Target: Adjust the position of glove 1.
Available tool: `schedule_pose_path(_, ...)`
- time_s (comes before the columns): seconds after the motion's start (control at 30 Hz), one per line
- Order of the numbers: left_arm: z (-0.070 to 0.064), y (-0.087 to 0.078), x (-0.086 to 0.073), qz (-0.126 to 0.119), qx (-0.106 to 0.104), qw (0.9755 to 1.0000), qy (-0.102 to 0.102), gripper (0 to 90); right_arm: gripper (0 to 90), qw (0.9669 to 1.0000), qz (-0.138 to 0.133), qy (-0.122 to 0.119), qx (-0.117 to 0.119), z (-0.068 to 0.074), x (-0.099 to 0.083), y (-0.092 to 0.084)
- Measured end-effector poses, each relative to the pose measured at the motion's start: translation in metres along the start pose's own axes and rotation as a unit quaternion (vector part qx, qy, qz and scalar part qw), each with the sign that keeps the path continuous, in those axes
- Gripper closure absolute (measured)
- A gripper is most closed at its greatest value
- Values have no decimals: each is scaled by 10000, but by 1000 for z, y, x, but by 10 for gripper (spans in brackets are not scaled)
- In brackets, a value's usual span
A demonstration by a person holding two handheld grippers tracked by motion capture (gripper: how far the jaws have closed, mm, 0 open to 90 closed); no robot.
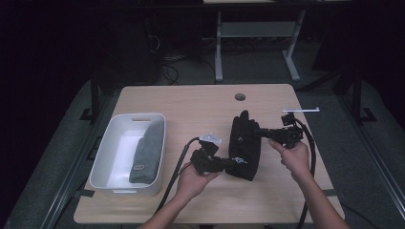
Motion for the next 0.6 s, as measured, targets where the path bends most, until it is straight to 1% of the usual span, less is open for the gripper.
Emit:
schedule_pose_path(0.23,-1,-14,0,-16,83,9999,58,809,740,9999,40,-92,40,13,8,4)
schedule_pose_path(0.5,-5,-34,1,1,225,9996,193,808,740,9997,55,-203,153,31,18,11)
schedule_pose_path(0.6,-4,-42,1,-48,240,9995,178,808,740,9995,57,-210,221,38,22,13)
Point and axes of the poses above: each handheld gripper's, and its own axes: y roughly forward along the jaws, x roughly out of its top, z roughly to its left, the point moved 5 cm from there along y, roughly forward along the jaws, and after that the axes turned 12 degrees about -x, right-handed, at the moved point
